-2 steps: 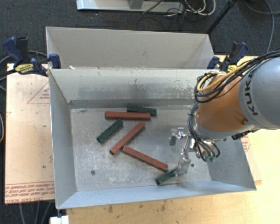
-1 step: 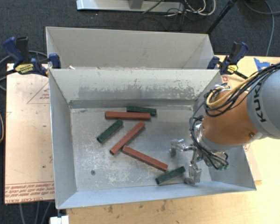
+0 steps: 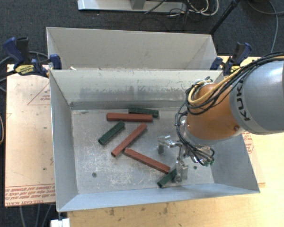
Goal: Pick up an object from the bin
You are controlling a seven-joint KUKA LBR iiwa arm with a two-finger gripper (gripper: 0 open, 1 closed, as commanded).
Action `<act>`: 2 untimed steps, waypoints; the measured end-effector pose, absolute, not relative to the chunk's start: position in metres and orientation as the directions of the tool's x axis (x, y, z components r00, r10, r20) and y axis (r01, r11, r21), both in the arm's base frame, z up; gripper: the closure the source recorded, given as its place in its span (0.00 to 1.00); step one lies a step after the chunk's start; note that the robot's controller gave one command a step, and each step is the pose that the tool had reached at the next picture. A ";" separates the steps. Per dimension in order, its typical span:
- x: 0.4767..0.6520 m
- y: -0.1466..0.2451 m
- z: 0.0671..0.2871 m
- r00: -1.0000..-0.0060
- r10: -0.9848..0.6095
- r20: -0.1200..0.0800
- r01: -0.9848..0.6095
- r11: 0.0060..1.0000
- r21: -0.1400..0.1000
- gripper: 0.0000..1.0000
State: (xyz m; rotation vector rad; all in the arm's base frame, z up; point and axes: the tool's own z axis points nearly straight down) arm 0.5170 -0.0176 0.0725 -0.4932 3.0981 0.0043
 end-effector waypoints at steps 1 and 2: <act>0.489 -0.001 0.079 -0.987 -0.160 -0.009 -0.160 0.987 0.000 0.00; 0.487 -0.001 0.078 -0.987 -0.161 -0.001 -0.161 0.987 0.001 1.00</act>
Offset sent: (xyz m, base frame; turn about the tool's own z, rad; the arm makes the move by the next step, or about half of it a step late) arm -0.0307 0.0159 0.0056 0.1561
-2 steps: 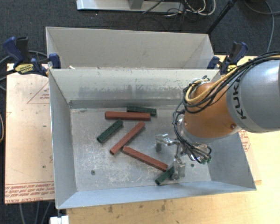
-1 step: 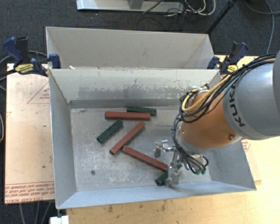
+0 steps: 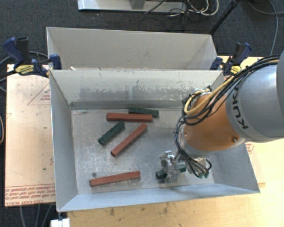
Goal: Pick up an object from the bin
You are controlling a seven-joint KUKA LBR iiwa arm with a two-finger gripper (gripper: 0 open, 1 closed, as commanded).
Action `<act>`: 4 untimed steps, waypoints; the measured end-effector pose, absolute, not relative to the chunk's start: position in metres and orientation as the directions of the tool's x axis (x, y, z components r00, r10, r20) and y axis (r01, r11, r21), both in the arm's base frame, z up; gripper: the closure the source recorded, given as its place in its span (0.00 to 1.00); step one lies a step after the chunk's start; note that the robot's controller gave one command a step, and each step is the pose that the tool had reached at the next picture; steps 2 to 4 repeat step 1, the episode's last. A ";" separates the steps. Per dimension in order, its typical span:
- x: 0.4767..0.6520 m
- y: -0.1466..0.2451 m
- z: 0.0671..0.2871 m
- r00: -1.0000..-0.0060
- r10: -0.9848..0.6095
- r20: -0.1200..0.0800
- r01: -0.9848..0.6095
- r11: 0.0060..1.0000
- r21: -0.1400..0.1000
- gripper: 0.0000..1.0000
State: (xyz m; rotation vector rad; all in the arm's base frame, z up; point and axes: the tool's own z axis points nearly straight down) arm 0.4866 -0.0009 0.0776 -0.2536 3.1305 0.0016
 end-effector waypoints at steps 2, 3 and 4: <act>0.493 -0.007 0.241 -0.989 -0.148 -0.011 -0.148 0.989 -0.002 1.00; 0.493 -0.007 0.241 -0.989 -0.148 -0.011 -0.148 0.989 -0.002 1.00; 0.493 -0.007 0.241 -0.989 -0.148 -0.011 -0.148 0.989 -0.002 1.00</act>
Offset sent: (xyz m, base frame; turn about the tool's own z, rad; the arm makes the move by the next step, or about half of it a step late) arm 0.0036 -0.0063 0.1596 0.0124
